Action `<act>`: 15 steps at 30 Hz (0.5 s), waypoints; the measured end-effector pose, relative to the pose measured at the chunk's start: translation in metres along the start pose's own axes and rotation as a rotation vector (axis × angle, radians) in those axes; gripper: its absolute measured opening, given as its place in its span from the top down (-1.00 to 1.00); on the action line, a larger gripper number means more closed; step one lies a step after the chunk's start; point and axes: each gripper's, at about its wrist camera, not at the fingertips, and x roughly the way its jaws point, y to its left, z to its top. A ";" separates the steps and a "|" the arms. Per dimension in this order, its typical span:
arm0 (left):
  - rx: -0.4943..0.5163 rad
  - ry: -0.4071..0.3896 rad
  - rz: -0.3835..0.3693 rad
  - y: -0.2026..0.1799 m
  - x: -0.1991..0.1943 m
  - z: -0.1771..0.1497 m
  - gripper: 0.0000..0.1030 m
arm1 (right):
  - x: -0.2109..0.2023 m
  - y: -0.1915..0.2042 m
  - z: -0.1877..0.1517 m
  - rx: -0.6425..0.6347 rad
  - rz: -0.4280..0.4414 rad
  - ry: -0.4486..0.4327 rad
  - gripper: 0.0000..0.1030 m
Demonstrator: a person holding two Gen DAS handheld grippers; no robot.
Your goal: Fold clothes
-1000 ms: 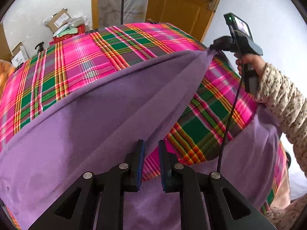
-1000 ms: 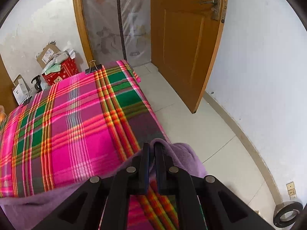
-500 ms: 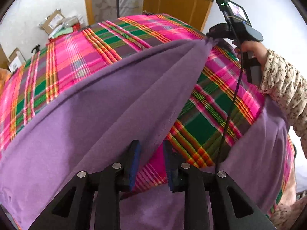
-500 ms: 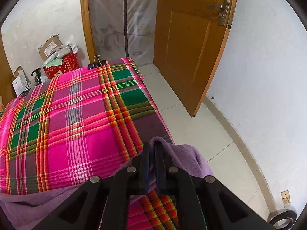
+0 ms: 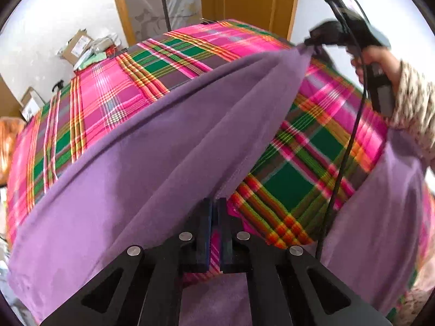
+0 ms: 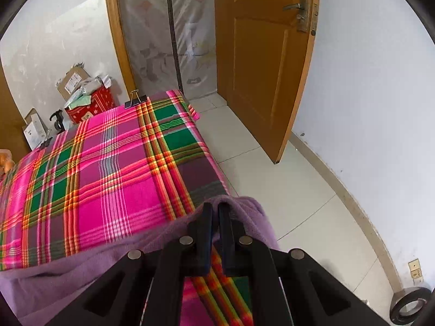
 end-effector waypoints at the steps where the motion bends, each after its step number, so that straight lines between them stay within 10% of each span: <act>1: -0.003 -0.011 -0.010 0.000 -0.005 -0.001 0.94 | -0.004 -0.004 -0.002 0.007 0.008 0.000 0.91; 15: 0.030 -0.033 -0.134 -0.014 -0.036 -0.031 0.94 | -0.069 -0.077 -0.063 0.132 0.092 0.055 0.91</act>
